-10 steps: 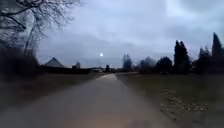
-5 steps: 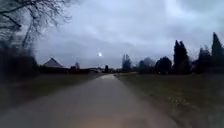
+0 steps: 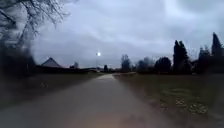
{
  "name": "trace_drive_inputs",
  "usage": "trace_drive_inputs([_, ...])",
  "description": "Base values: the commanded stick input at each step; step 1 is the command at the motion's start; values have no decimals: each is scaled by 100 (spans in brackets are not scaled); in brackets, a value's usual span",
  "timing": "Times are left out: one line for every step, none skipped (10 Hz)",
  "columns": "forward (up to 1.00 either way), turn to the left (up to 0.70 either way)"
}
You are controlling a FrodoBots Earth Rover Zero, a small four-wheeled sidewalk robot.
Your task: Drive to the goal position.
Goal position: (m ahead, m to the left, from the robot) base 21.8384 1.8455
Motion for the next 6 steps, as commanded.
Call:
trace_drive_inputs([100, 4])
trace_drive_inputs([100, 4])
trace_drive_inputs([100, 4])
trace_drive_inputs([100, 4])
trace_drive_inputs([100, 4])
trace_drive_inputs([100, 4])
